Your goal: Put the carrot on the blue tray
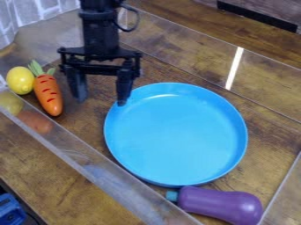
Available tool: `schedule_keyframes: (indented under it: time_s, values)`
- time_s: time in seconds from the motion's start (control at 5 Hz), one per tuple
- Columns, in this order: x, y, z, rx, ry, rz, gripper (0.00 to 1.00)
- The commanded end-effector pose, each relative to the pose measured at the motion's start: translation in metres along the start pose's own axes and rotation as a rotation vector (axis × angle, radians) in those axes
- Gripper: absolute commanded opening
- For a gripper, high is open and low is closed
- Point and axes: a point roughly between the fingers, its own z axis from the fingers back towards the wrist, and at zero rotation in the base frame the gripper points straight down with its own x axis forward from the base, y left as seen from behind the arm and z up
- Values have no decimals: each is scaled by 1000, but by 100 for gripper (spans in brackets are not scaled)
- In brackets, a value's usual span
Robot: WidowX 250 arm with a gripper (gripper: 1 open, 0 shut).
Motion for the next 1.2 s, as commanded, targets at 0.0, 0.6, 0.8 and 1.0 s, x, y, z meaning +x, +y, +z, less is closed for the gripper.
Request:
schedule_keyframes:
  time_s: [0.0,0.6,0.8,1.0]
  values:
    - [10,25,8,-66,-64,124,100]
    - [37,95,4,-189,-123,417,100]
    - [47,106,-3,-215,-122,475,100]
    - [53,108,-7,-221,-124,482,100]
